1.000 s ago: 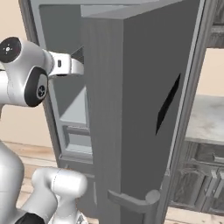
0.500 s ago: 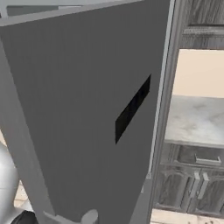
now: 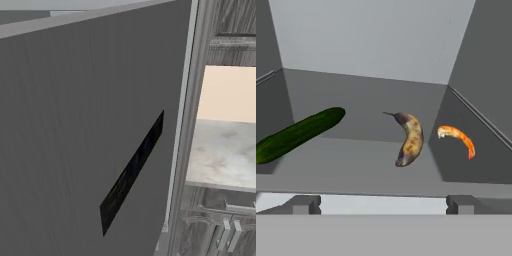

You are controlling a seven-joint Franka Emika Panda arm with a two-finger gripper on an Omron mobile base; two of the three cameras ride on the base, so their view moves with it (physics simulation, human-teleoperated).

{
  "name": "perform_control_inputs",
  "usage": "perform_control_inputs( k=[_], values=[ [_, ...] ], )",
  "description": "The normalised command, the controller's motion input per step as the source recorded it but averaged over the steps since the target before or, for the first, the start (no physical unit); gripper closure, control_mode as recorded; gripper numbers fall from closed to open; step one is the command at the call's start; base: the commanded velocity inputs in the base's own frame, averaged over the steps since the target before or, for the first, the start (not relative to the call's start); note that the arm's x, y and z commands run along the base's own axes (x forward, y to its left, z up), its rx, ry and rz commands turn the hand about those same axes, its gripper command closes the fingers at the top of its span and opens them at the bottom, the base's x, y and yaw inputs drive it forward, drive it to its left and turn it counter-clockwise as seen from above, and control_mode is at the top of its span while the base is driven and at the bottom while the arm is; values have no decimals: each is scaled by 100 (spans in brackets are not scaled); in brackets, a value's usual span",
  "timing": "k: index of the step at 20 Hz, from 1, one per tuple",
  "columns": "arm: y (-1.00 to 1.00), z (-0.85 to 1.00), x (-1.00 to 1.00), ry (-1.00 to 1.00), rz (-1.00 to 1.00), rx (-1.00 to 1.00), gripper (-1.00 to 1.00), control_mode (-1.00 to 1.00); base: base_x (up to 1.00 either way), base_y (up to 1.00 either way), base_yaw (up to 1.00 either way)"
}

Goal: Open the fridge, remove the banana, cucumber, and shrimp, and place them on any counter.

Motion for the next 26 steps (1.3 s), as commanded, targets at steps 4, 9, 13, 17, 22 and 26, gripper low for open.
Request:
perform_control_inputs(
  k=[4, 9, 13, 17, 22, 26],
  values=[
    [0, 0, 0, 0, 0, 0, -100, 100, 55, 0, 0],
    [0, 0, 0, 0, 0, 0, -100, 100, 22, 0, 0],
    [0, 0, 0, 0, 0, 0, -100, 100, 0, 0, 0],
    [0, 0, 14, 29, 0, 0, -100, -100, 4, 0, 0],
    [-5, 0, 16, 28, -13, 0, -100, -100, 0, 0, 0],
    [-8, 0, 21, 7, -13, 0, -100, -100, 0, 0, 0]
  ],
)
